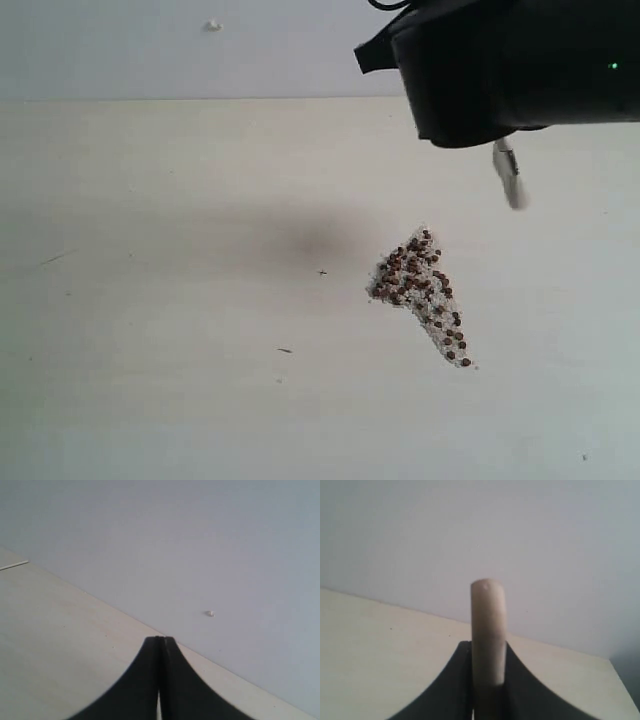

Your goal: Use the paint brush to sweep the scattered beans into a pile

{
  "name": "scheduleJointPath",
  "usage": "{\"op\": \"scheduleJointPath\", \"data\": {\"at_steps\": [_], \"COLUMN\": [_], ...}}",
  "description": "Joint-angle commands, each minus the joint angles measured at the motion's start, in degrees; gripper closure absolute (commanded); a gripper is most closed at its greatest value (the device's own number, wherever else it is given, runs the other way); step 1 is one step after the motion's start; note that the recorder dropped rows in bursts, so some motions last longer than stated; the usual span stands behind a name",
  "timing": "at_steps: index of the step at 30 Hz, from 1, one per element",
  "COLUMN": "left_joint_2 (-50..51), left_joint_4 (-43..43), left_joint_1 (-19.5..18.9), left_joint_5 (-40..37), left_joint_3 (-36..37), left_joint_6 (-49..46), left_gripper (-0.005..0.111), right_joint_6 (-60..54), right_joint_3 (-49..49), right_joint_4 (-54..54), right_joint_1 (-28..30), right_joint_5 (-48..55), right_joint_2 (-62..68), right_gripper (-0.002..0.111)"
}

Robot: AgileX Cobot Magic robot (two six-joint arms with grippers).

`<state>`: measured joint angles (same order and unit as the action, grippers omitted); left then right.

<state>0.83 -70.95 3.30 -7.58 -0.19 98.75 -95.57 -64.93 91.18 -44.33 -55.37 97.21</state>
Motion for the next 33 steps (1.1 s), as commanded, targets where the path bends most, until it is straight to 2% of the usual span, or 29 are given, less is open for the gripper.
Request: {"op": "scheduleJointPath", "data": {"at_steps": [1, 5, 11, 15, 19, 23, 26, 28, 33], "left_joint_2": [-0.41, -0.41, -0.41, -0.41, -0.41, -0.41, -0.41, -0.41, -0.41], "left_joint_4": [-0.45, -0.45, -0.45, -0.45, -0.45, -0.45, -0.45, -0.45, -0.45], "left_joint_1": [-0.07, -0.07, -0.07, -0.07, -0.07, -0.07, -0.07, -0.07, -0.07], "left_joint_5": [-0.10, -0.10, -0.10, -0.10, -0.10, -0.10, -0.10, -0.10, -0.10], "left_joint_3": [0.19, 0.19, 0.19, 0.19, 0.19, 0.19, 0.19, 0.19, 0.19], "left_joint_6": [-0.05, -0.05, -0.05, -0.05, -0.05, -0.05, -0.05, -0.05, -0.05], "left_gripper": [0.107, 0.107, 0.107, 0.107, 0.107, 0.107, 0.107, 0.107, 0.107], "right_joint_6": [-14.75, -25.75, -25.75, -16.60, 13.23, 39.61, 60.14, 73.38, 105.55], "right_joint_3": [0.00, 0.00, 1.40, 3.61, 10.14, 16.51, 20.33, 22.07, 23.05], "right_joint_4": [4.45, 8.77, 7.77, 0.92, -16.26, -28.01, -41.64, -53.49, -93.97], "right_joint_1": [3.45, 6.62, 11.32, 15.57, 21.21, 27.97, 31.38, 33.23, 38.81], "right_joint_5": [7.64, 15.02, 23.00, 22.26, 17.54, 16.87, 16.87, 16.87, 13.78], "right_joint_2": [-2.08, -2.91, -4.46, -4.60, -5.95, -7.06, -7.06, -7.06, -6.31], "right_gripper": [0.108, 0.108, 0.108, 0.108, 0.108, 0.108, 0.108, 0.108, 0.108]}}
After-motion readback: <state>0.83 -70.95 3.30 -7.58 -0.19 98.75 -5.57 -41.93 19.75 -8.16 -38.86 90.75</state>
